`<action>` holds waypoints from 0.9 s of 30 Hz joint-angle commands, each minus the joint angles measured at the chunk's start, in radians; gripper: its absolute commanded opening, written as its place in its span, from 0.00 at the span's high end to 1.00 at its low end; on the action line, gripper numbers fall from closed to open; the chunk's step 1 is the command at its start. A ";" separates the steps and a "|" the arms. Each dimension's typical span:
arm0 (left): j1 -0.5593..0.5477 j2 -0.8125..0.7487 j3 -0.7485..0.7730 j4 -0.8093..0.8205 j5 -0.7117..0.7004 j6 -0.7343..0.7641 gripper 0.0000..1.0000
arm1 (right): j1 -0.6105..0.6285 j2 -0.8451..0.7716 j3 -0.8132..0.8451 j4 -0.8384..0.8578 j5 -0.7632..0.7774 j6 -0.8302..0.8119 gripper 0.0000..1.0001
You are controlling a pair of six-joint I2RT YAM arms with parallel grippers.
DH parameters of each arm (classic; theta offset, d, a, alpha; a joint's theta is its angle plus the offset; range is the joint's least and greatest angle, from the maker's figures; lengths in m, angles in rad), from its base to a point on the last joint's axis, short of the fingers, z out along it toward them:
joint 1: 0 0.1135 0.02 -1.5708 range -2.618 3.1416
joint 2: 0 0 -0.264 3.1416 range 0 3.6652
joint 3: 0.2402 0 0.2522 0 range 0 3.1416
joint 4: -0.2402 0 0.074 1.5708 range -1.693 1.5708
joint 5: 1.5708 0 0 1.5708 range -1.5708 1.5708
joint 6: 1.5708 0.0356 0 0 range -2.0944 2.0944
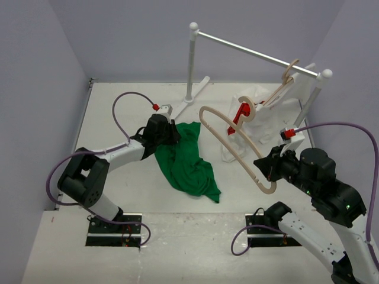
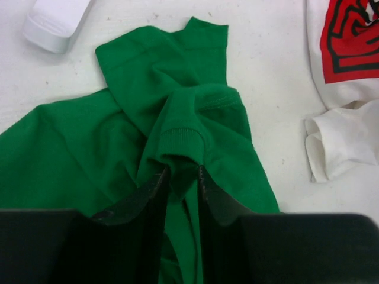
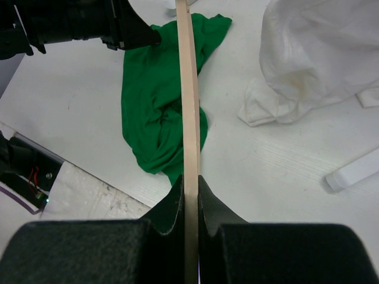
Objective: Place the t-shirt on the hanger
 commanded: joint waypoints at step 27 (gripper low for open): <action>0.038 -0.070 -0.065 0.104 -0.053 -0.026 1.00 | 0.004 0.009 -0.108 0.133 -0.196 -0.031 1.00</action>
